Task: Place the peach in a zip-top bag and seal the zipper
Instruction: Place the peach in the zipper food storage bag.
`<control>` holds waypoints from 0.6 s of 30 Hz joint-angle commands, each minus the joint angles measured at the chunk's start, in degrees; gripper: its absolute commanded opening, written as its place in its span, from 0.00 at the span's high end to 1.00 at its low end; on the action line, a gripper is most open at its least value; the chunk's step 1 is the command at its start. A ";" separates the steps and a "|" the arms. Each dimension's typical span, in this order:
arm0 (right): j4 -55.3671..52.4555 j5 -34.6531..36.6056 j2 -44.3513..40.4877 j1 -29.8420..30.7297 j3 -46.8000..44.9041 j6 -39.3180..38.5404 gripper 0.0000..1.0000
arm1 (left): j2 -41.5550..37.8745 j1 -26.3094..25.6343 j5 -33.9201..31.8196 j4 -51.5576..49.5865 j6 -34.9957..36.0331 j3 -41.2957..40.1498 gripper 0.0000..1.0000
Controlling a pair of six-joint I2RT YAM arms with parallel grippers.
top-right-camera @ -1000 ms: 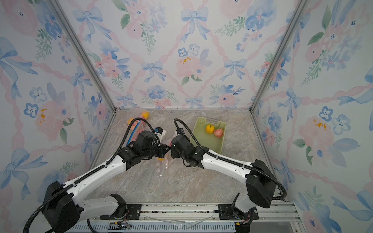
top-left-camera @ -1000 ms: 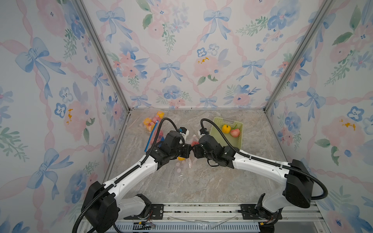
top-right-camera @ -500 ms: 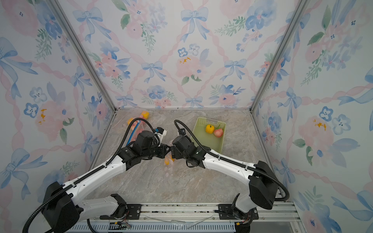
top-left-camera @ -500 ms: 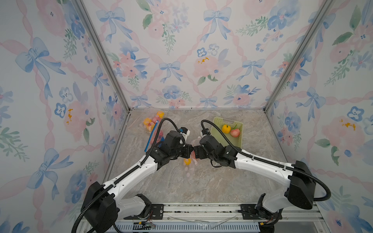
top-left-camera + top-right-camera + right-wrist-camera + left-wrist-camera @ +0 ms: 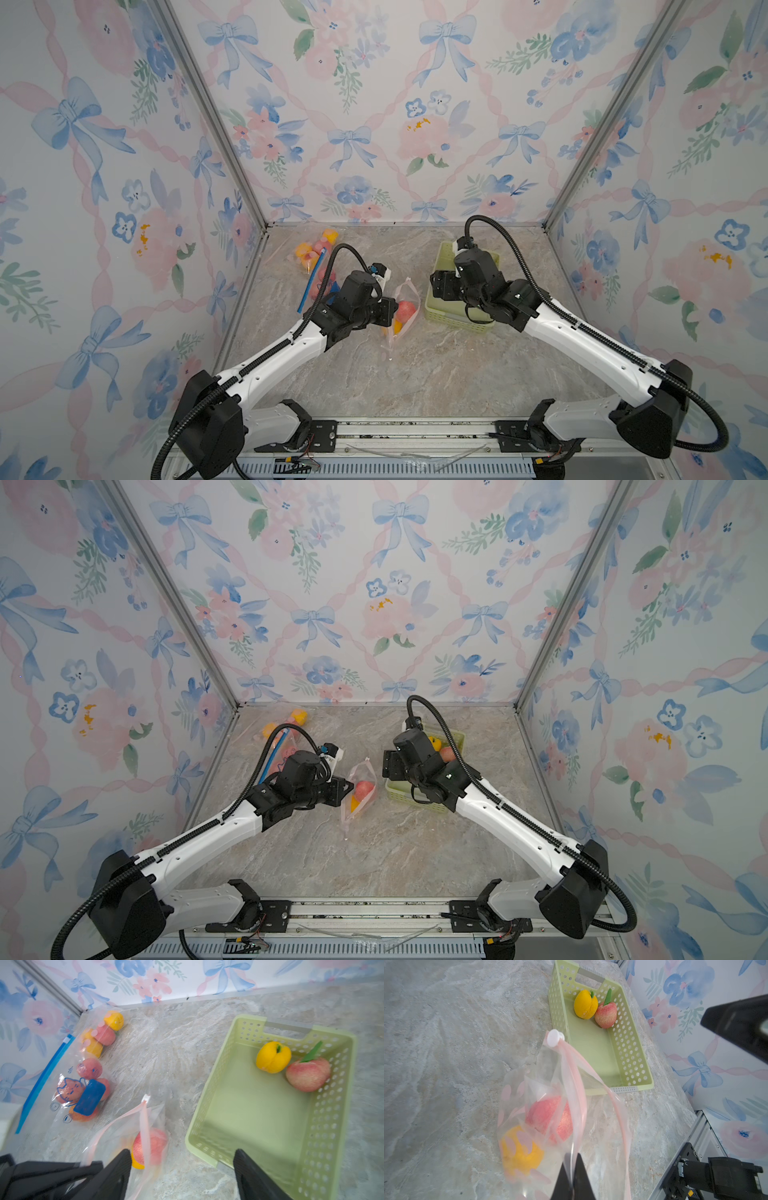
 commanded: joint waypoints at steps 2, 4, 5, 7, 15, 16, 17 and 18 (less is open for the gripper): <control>-7.42 -1.38 4.65 -7.13 2.64 -1.82 0.21 | 1.33 0.23 -3.55 0.95 1.41 -1.14 1.00; -7.33 -2.36 7.72 -11.11 3.65 -3.06 0.22 | 2.66 0.58 -4.01 0.90 1.89 -1.35 1.00; -6.77 -3.42 9.31 -12.89 3.99 -3.82 0.23 | 3.44 0.83 -4.36 0.93 2.31 -1.26 1.00; -4.83 -4.62 11.79 -15.46 4.73 -5.01 0.23 | 5.00 1.19 -4.50 0.85 2.98 -0.85 1.00; -0.39 -4.91 24.79 -20.35 10.74 -10.27 0.24 | 7.13 1.60 -2.24 0.88 4.41 2.92 1.00; -0.19 -5.09 26.24 -20.68 11.50 -10.70 0.24 | 7.13 1.63 -1.80 0.81 4.41 3.18 1.00; -0.01 -5.19 27.93 -20.93 12.71 -11.25 0.25 | 7.15 1.65 -1.16 0.84 4.37 3.53 1.00; 0.02 -5.20 29.66 -21.20 13.90 -11.88 0.25 | 7.09 1.64 -0.43 0.87 4.27 3.75 1.00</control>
